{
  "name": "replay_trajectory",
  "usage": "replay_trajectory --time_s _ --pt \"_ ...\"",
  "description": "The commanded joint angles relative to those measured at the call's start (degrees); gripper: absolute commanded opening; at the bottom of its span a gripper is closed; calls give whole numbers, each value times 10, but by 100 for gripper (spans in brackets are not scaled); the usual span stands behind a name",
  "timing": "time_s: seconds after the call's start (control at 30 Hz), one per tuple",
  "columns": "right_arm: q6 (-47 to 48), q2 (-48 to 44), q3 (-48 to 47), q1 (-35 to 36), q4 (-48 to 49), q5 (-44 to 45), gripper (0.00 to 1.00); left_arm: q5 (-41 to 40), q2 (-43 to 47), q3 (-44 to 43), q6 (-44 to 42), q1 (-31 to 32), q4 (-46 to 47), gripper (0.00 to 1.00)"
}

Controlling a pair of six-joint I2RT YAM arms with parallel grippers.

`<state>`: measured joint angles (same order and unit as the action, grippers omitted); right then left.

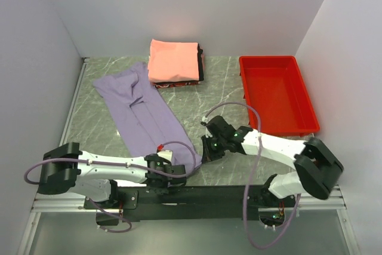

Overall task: Fold and stack the t-shirts
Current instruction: Fold the tshirt

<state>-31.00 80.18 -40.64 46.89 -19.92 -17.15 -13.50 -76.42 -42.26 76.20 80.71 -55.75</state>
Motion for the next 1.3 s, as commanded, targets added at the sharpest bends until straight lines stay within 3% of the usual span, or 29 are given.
replay_trajectory --time_s 0.0,0.27,0.63,1.0,1.27 --pt "16 -63 7 16 -39 11 0 23 -19 -34 15 19 -31 1" --pt "17 -84 -14 16 -48 39 0 -5 26 -63 49 6 -10 1" --pt "59 31 -227 -11 -60 82 0 -108 64 -86 30 -160 -36 1" --pt "89 210 -455 -22 -86 70 0 -154 114 -96 -34 -321 -2 1" --pt "101 295 -562 -30 -78 80 0 -170 114 -86 -90 -436 45 1"
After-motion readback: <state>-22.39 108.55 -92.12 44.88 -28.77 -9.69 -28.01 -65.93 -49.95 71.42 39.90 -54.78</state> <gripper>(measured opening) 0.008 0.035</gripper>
